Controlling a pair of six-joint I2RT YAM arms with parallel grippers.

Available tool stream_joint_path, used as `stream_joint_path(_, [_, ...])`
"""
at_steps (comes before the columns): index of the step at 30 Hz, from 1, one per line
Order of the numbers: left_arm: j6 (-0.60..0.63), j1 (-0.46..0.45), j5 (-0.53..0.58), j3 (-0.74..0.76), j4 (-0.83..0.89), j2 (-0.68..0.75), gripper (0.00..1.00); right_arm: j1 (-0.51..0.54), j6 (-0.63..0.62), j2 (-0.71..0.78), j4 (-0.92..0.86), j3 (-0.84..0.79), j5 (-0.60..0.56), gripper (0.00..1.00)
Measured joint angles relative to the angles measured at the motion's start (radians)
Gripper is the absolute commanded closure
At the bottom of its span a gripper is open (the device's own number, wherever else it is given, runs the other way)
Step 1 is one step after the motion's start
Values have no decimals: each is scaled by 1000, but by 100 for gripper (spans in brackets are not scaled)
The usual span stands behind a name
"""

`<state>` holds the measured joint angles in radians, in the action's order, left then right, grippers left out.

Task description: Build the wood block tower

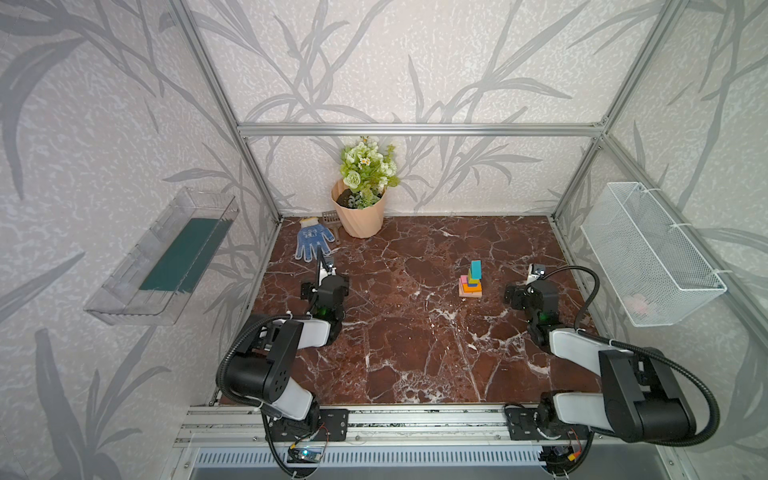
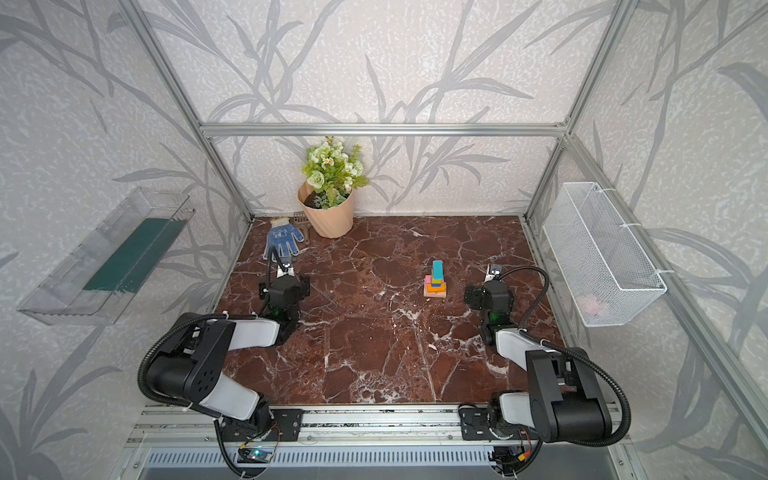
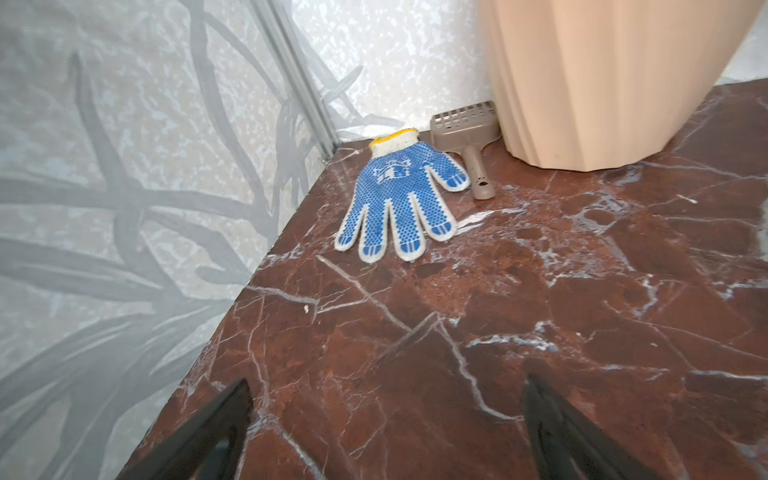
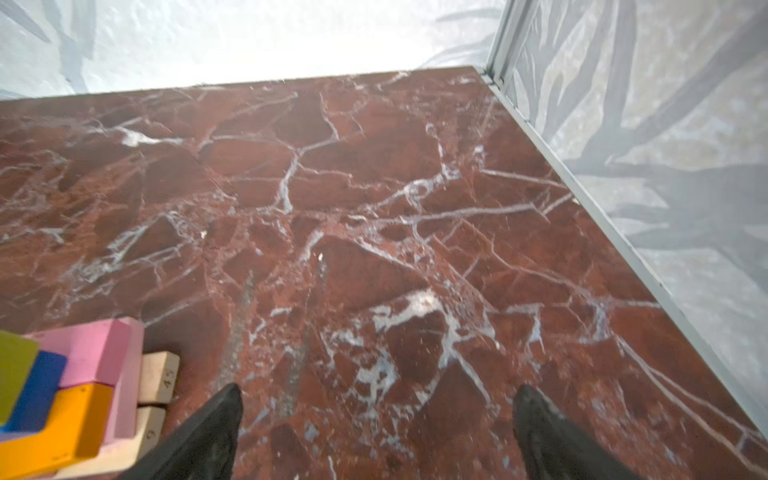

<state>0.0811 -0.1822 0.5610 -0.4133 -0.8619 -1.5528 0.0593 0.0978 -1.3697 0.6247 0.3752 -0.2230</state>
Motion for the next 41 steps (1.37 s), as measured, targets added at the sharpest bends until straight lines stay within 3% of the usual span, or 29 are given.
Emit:
stream_joint_path(6, [-56,95,-91,81,-106,-6,1,8,-76,-176,162,-1,110,1])
stream_joint_path(18, [-77,102,-165,82,-193,-33,1,17,-114,-174,218,-4,139,1])
stream_joint_path(41, [-95,133,-208,72,-155,-33,1,33,-129,-174,217,-4,135,1])
